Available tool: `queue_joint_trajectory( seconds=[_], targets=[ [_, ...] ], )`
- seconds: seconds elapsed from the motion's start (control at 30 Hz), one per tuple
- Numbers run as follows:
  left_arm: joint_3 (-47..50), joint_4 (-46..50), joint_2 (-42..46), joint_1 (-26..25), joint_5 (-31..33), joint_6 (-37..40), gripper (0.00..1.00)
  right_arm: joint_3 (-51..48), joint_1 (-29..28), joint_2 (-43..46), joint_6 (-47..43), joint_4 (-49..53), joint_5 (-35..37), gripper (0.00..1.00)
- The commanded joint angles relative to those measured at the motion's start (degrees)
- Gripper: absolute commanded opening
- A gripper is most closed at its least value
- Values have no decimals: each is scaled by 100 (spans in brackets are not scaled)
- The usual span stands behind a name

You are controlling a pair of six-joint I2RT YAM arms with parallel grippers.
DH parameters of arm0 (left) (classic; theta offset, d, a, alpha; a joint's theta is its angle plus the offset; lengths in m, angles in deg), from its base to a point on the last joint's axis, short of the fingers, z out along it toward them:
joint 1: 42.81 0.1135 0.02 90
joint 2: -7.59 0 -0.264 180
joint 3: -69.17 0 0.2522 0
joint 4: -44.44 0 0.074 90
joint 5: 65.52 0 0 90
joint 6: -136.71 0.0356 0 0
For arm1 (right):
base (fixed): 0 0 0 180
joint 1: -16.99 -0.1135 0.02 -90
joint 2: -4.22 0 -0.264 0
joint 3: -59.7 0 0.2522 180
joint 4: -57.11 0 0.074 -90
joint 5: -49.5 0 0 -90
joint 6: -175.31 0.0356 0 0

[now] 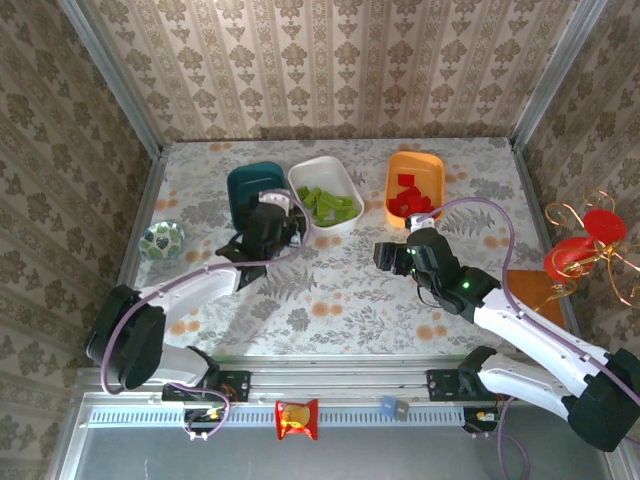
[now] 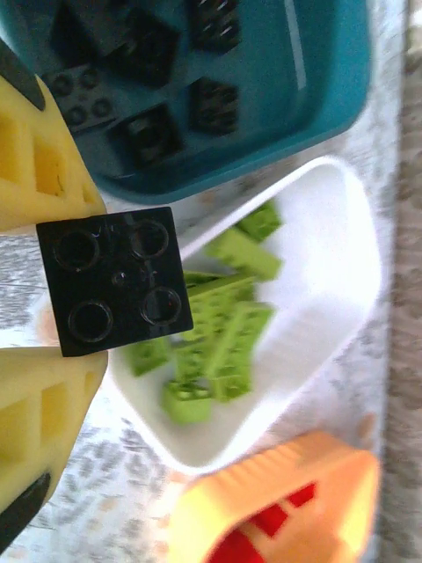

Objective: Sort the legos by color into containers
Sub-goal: Pick up the lego from the center of the table, then place the lego in the container.

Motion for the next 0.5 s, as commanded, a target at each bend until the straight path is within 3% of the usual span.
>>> queue_joint_trajectory(
  seconds=[0.0, 0.13, 0.27, 0.3, 0.4, 0.47],
  targets=[
    [-430, 473, -228, 495, 203, -97, 23, -43, 31, -89, 34, -94, 106, 82],
    [-1145, 608, -1064, 1319, 55, -266, 23, -11, 30, -121, 36, -80, 86, 82],
    [-1598, 696, -1660, 1672, -123, -333, 25, -6, 31, -49, 35, -12, 95, 82],
    [-1715, 746, -1768, 1685, -138, -311, 32, -14, 31, -26, 35, -11, 95, 82],
    [-1863, 822, -1790, 1701, -155, -290, 73, 1, 39, 1, 18, 23, 120, 83],
    [-1797, 760, -1578, 1710, -172, -290, 88, 9, 39, 11, 12, 37, 140, 83]
  ],
)
